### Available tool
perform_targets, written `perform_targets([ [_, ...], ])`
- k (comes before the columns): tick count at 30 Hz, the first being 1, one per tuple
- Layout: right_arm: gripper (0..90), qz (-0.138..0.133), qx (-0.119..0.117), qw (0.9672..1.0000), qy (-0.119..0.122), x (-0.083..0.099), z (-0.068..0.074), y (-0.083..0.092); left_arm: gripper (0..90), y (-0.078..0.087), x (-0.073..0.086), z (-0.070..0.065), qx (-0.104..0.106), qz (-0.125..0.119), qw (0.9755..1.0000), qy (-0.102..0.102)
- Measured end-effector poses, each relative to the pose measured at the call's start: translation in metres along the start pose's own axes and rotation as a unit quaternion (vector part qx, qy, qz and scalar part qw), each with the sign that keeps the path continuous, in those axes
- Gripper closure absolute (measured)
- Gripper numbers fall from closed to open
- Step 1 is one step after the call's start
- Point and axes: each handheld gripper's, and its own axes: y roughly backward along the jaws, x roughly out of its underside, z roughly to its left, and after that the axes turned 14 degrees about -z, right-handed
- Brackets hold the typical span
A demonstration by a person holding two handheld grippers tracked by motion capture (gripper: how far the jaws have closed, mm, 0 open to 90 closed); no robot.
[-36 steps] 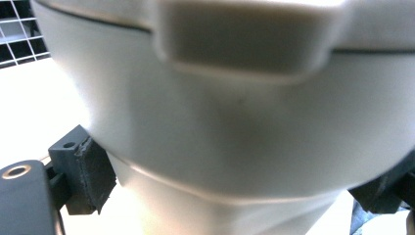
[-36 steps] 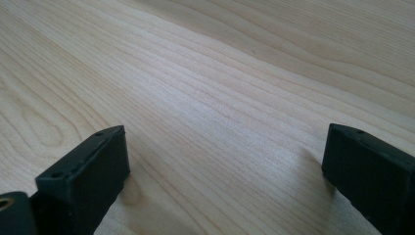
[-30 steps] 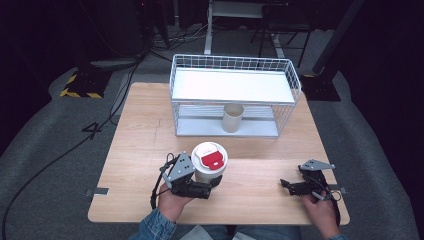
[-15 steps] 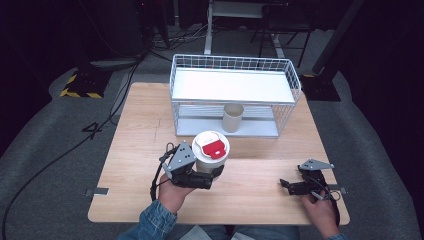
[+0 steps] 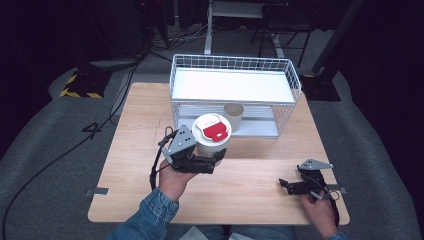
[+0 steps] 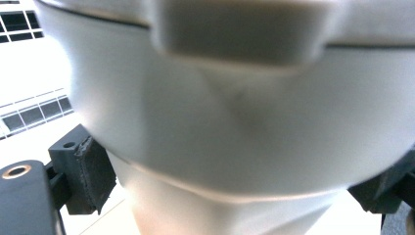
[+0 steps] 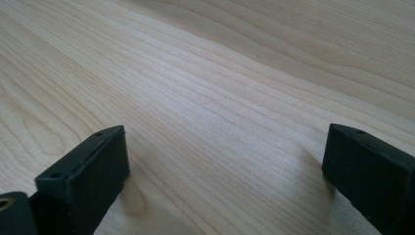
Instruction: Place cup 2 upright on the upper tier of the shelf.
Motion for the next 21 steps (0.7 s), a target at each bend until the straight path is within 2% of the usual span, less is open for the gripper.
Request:
perform_targets([
  [21,3.5,0.001,0.002,1.0000,0.000,0.000,0.001,0.000,9.6,-0.019,-0.035,0.016,-0.017,-0.009,0.9998,-0.011],
])
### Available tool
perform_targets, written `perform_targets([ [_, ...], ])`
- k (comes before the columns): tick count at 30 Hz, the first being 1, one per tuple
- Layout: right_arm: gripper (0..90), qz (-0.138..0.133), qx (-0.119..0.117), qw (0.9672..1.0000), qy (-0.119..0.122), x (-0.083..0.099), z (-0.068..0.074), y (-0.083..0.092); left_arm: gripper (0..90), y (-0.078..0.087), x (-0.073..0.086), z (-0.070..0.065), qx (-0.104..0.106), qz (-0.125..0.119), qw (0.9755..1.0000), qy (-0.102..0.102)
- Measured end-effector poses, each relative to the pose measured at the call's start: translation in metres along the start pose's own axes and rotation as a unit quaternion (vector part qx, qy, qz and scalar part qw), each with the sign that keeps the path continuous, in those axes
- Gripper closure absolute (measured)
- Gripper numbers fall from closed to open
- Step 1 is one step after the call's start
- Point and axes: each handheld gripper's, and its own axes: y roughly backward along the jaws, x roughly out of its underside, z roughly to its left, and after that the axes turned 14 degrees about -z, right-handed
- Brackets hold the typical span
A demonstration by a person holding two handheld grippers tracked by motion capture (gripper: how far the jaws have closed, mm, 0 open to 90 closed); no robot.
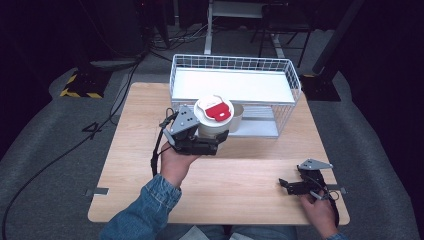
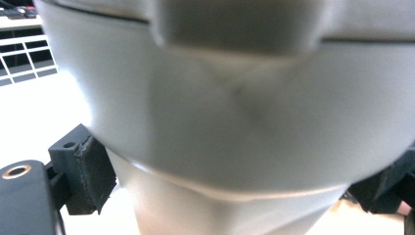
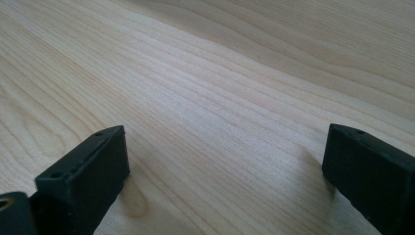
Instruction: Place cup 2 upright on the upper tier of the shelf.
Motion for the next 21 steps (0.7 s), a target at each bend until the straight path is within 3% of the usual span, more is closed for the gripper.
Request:
perform_targets([
  [10,3.5,0.000,0.000,1.0000,0.000,0.000,0.000,0.000,9.6,-0.015,-0.017,0.011,-0.013,-0.010,0.9999,0.000],
  [16,3.5,0.000,0.000,1.0000,0.000,0.000,0.000,0.000,9.6,-0.029,-0.031,0.019,-0.027,-0.017,0.9994,-0.015],
  [21,3.4,0.000,0.000,1.0000,0.001,0.000,0.000,0.000,9.6,-0.040,-0.039,0.024,-0.032,-0.022,0.9991,-0.014],
])
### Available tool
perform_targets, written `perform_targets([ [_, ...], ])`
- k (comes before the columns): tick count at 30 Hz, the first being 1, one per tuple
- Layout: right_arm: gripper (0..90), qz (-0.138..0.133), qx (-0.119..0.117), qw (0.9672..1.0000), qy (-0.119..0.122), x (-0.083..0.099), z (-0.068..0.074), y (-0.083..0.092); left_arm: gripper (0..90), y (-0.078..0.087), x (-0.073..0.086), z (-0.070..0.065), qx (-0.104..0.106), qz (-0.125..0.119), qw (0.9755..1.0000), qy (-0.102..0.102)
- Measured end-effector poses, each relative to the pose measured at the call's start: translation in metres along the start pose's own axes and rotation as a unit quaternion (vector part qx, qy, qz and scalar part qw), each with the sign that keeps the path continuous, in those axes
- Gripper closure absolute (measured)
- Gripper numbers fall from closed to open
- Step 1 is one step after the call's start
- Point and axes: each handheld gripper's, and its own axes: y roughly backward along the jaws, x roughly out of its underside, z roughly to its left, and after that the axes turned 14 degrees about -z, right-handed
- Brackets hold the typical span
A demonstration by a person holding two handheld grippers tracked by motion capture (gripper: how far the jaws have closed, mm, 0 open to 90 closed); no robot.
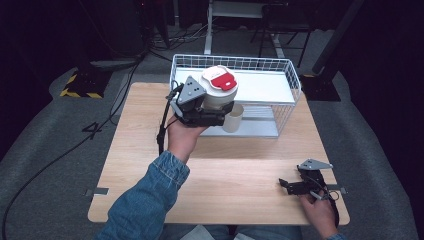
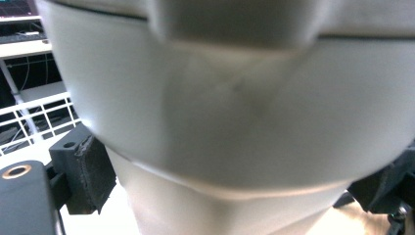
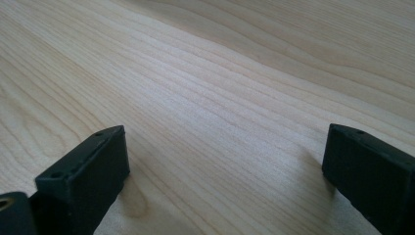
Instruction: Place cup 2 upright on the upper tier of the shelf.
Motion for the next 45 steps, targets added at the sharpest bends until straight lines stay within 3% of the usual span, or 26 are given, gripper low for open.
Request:
perform_targets([
  [9,3.7,0.000,0.000,1.0000,0.000,0.000,0.000,0.000,9.6,-0.026,-0.011,0.008,-0.017,-0.011,0.9998,-0.003],
  [16,3.8,0.000,-0.001,1.0000,0.000,0.000,0.000,0.000,9.6,-0.051,-0.015,0.021,-0.047,-0.035,0.9983,0.006],
  [23,4.1,-0.001,-0.002,1.0000,-0.001,0.000,0.000,0.000,9.6,-0.073,-0.018,0.035,-0.067,-0.035,0.9971,0.005],
  [29,4.2,-0.001,-0.005,1.0000,0.000,0.000,0.000,0.000,9.6,-0.089,-0.015,0.043,-0.084,-0.032,0.9959,-0.008],
  [34,4.2,-0.001,-0.006,1.0000,0.002,0.000,0.001,0.000,9.6,-0.101,-0.008,0.052,-0.093,-0.039,0.9948,0.015],
  [45,4.2,-0.001,-0.007,1.0000,0.002,0.000,0.001,0.000,9.6,-0.120,0.004,0.058,-0.104,-0.034,0.9936,0.030],
])
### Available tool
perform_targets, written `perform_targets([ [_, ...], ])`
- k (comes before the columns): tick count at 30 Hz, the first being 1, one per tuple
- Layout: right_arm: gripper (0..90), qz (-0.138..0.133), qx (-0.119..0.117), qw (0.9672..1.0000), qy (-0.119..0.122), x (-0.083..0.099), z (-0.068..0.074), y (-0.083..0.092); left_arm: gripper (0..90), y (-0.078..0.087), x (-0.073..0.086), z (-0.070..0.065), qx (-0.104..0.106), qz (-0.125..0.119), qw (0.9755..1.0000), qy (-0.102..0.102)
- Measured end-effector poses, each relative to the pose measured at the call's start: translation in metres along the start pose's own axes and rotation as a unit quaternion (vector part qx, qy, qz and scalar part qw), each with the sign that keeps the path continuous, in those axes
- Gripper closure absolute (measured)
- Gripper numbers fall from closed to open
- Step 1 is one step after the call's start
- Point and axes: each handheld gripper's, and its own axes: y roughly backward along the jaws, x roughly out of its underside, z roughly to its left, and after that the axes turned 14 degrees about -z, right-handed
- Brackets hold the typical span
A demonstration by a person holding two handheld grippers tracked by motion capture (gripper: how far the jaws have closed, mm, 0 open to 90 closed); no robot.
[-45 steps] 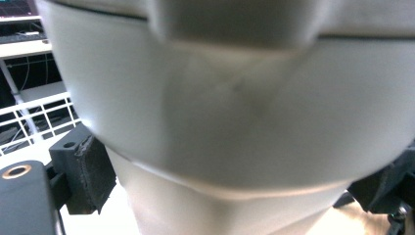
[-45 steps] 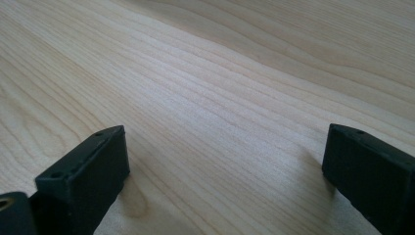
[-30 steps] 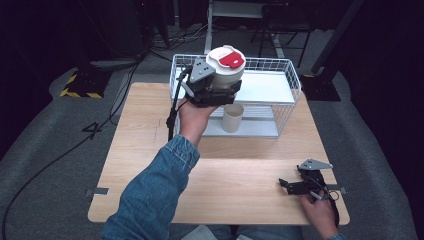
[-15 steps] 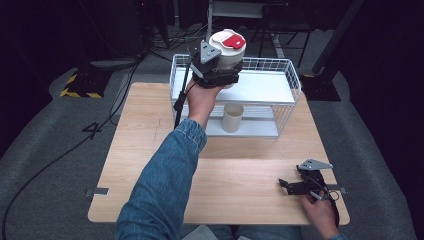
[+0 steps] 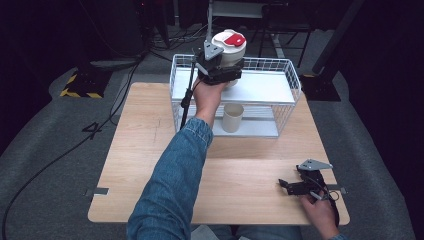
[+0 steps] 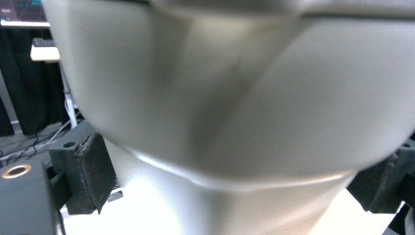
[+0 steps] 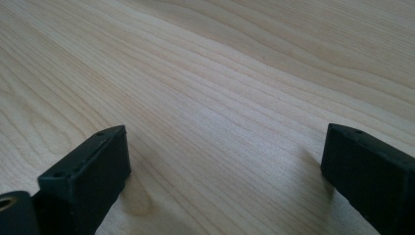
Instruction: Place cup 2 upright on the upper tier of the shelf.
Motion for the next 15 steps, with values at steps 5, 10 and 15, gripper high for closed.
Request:
perform_targets([
  [5,4.2,0.000,0.000,1.0000,0.000,0.000,0.000,0.000,9.6,-0.007,0.008,-0.001,-0.004,0.010,0.9999,0.008],
  [10,4.3,0.000,0.001,1.0000,0.000,0.000,0.000,0.000,9.6,-0.013,0.015,0.001,-0.009,0.020,0.9997,0.014],
  [15,4.3,0.000,0.000,1.0000,0.000,0.000,0.000,0.000,9.6,-0.016,0.018,-0.001,-0.013,0.025,0.9995,0.014],
])
